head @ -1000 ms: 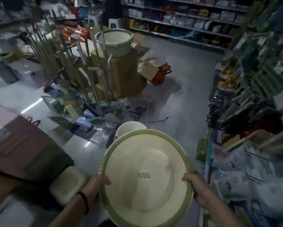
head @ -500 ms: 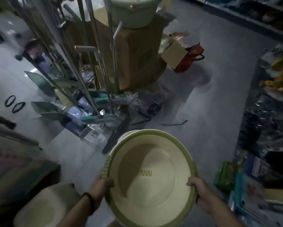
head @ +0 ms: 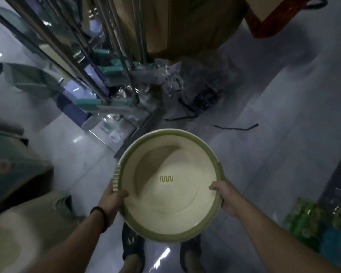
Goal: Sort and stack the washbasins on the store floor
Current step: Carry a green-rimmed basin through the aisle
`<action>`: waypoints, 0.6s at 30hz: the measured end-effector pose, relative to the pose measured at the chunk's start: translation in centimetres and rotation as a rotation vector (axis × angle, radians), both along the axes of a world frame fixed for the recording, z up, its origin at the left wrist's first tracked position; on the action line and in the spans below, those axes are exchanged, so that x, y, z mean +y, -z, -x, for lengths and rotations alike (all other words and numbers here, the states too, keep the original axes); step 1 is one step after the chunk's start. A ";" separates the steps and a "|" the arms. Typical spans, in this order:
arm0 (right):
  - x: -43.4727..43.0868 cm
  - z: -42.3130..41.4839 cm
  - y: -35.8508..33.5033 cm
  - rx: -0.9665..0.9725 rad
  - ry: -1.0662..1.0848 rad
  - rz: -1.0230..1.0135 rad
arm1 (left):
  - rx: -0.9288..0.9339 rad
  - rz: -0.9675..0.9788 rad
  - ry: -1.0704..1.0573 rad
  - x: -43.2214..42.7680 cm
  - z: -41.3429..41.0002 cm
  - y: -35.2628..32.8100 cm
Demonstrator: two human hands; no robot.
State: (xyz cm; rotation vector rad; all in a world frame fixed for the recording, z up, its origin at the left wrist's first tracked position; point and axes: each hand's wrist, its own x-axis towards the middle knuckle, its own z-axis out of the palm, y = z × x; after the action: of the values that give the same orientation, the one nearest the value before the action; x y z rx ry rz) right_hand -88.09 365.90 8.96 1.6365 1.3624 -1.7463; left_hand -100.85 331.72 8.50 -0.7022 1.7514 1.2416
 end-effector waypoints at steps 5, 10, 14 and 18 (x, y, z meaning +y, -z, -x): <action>0.7 -0.1 1.3 -0.033 -0.130 -0.082 | 0.036 0.136 -0.035 1.2 -0.6 0.2; -0.7 1.7 -5.7 -0.052 -0.508 -0.533 | 0.032 0.287 0.148 0.3 0.0 -5.5; -4.9 5.5 -14.7 0.036 -1.084 -0.588 | 0.077 0.396 0.366 -2.3 -1.2 -15.2; -13.5 8.7 -25.1 0.209 -1.397 -0.355 | 0.098 0.444 0.419 -6.2 -4.7 -26.8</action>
State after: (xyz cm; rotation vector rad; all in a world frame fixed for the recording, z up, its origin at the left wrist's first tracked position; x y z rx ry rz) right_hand -96.75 352.41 34.03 0.2459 2.1603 -0.8051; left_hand -96.16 325.49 35.35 -0.4834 2.1489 0.6174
